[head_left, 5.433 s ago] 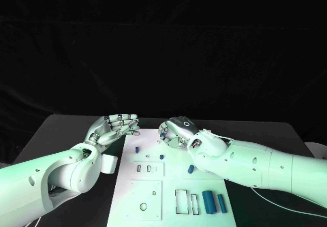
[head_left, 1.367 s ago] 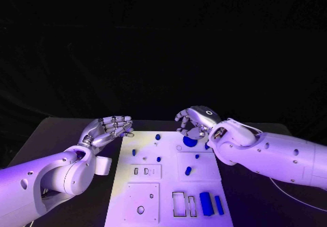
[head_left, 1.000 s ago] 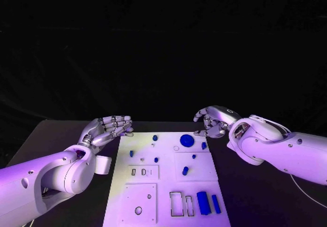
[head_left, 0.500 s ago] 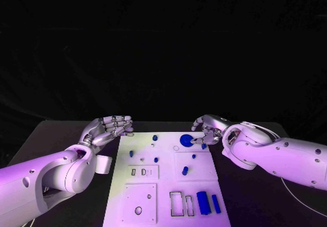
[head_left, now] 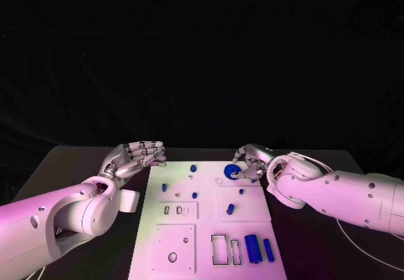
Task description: Assemble the parts on the task board
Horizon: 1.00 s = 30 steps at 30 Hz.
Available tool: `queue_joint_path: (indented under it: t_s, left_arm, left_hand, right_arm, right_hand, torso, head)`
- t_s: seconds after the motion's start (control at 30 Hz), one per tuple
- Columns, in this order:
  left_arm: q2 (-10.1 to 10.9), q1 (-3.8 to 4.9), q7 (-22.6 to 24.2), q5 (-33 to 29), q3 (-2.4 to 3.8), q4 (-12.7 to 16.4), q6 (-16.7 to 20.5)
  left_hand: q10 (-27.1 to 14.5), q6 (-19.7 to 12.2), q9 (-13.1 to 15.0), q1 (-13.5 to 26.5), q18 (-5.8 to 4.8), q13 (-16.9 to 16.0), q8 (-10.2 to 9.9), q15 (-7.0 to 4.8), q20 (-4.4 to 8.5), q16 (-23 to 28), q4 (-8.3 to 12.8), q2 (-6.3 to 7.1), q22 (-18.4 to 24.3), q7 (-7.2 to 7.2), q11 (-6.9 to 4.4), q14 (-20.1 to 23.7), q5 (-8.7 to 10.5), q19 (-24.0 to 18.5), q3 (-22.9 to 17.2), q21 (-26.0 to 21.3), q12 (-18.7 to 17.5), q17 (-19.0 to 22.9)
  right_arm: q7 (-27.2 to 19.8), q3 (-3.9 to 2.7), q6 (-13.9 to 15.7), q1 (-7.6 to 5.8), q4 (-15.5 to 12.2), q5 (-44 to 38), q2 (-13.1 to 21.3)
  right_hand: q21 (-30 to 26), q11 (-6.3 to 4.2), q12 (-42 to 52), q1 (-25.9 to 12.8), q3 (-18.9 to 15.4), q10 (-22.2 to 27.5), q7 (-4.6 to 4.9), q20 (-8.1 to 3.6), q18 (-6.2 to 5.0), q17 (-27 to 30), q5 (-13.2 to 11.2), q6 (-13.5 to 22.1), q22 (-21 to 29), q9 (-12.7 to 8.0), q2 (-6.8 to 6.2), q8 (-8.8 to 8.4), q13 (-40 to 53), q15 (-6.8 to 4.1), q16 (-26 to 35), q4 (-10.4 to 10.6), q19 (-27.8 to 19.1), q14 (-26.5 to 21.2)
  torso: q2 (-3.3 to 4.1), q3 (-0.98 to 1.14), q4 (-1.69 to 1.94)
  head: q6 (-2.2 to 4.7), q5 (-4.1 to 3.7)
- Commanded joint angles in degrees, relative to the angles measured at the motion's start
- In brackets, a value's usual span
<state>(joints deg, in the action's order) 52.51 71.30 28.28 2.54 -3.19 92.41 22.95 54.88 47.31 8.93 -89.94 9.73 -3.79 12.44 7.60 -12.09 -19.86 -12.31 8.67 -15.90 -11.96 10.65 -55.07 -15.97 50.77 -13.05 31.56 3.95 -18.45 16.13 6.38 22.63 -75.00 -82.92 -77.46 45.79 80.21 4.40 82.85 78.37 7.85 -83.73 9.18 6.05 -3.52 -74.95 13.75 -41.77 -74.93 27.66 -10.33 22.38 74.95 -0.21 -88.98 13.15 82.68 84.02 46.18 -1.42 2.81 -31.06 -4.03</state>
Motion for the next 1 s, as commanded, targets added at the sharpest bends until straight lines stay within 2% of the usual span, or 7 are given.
queue_joint_path:
  t_s: [0.03, 0.2, 0.47, 0.67, 0.83, 1.0]
  left_arm:
    - [-0.09, 0.07, 0.26, 0.2, 0.05, 0.07, -0.78]
    - [-0.08, 0.07, 0.19, 0.21, 0.05, 0.01, -0.79]
    - [-0.14, 0.07, 0.02, 0.22, 0.05, -0.08, -0.7]
    - [-0.13, 0.07, -0.14, 0.23, 0.05, -0.13, -0.51]
    - [-0.1, 0.07, -0.27, 0.24, 0.05, -0.13, -0.44]
    - [-0.05, 0.07, -0.34, 0.24, 0.05, -0.15, -0.39]
  left_hand:
    - [-0.48, -0.47, 0.07, 0.15, 0.13, 0.05, -0.33, -0.11, -0.02, 0.24, 0.24, 0.14, -0.06, -1.21, -0.01, 0.39, 0.34, -0.35, 0.0, 0.26, -0.24, -0.05]
    - [-0.57, -0.53, 0.07, 0.16, 0.13, 0.06, -0.35, -0.09, -0.05, 0.26, 0.31, 0.12, -0.13, -1.23, 0.02, 0.43, 0.33, -0.47, -0.01, 0.36, -0.25, -0.1]
    - [-0.61, -0.56, 0.08, 0.15, 0.13, 0.06, -0.36, -0.07, -0.06, 0.28, 0.35, 0.07, -0.16, -1.25, 0.03, 0.46, 0.31, -0.54, -0.05, 0.42, -0.25, -0.12]
    - [-0.63, -0.57, 0.08, 0.15, 0.13, 0.06, -0.36, -0.07, -0.06, 0.29, 0.36, 0.05, -0.18, -1.26, 0.04, 0.48, 0.3, -0.57, -0.06, 0.44, -0.25, -0.12]
    - [-0.74, -0.61, 0.11, -0.03, 0.15, 0.05, -0.35, -0.03, -0.09, 0.4, 0.64, -0.17, -0.37, -1.32, 0.08, 0.66, 0.22, -0.86, -0.27, 0.74, -0.22, -0.21]
    - [-0.76, -0.62, 0.11, -0.06, 0.15, 0.05, -0.35, -0.02, -0.1, 0.42, 0.69, -0.2, -0.41, -1.33, 0.08, 0.68, 0.21, -0.92, -0.31, 0.81, -0.21, -0.23]
  right_arm:
    - [0.32, 0.02, 0.54, 0.08, 0.78, 0.03, -0.42]
    - [0.09, 0.03, 0.64, 0.22, 1.25, 0.68, -0.74]
    - [-0.17, 0.06, -0.19, 0.84, 1.49, 0.53, -1.24]
    - [0.0, 0.1, -1.48, 1.03, 1.6, 0.17, -1.37]
    - [0.18, 0.12, -1.88, 1.09, 1.87, 0.03, -1.38]
    - [0.22, 0.13, -1.77, 1.11, 2.05, -0.05, -1.31]
  right_hand:
    - [0.4, 0.07, 0.26, 0.76, -0.02, -1.09, 0.16, 0.15, 0.57, -12.56, 0.31, 0.4, -2.83, -0.07, 0.17, 0.43, 8.22, 0.47, -0.34, 0.38, 0.44, 5.48]
    - [0.5, 0.08, 0.34, 1.0, 0.33, -1.05, 0.18, 0.18, 0.6, -12.59, 0.65, 0.32, -3.0, -0.14, 0.57, 0.66, 8.27, 0.5, -0.36, 0.67, 0.52, 5.48]
    - [0.5, 0.07, 0.74, 1.37, 0.87, -1.27, 0.15, 0.2, 0.6, -12.64, 1.15, 0.01, -3.05, -0.21, 0.9, 1.01, 8.66, 0.51, -0.38, 0.84, 0.5, 5.49]
    - [0.6, 0.05, 1.05, 1.41, 1.0, -1.48, 0.11, 0.2, 0.63, -12.7, 1.24, -0.24, -3.2, -0.23, 0.91, 1.2, 8.96, 0.5, -0.4, 0.93, 0.57, 5.5]
    - [0.64, 0.02, 1.26, 1.43, 1.2, -1.61, 0.07, 0.2, 0.64, -12.8, 1.32, -0.53, -3.28, -0.26, 0.97, 1.4, 9.16, 0.47, -0.42, 1.06, 0.59, 5.52]
    - [0.75, -0.11, 1.57, 1.97, 2.4, -1.77, -0.04, 0.13, 0.67, -12.99, 1.79, -1.4, -3.51, -0.57, 1.53, 1.76, 9.45, 0.37, -0.48, 1.24, 0.67, 5.56]
  torso:
    - [-0.02, 0.02, 0.02]
    - [-0.07, -0.05, 0.01]
    - [-0.01, 0.04, 0.01]
    - [-0.12, -0.03, -0.04]
    - [-0.09, 0.01, -0.08]
    - [-0.09, 0.02, -0.01]
  head:
    - [-0.09, 0.06]
    - [-0.1, 0.04]
    - [-0.29, 0.35]
    - [-0.44, 0.32]
    - [-0.49, 0.38]
    - [-0.54, 0.32]
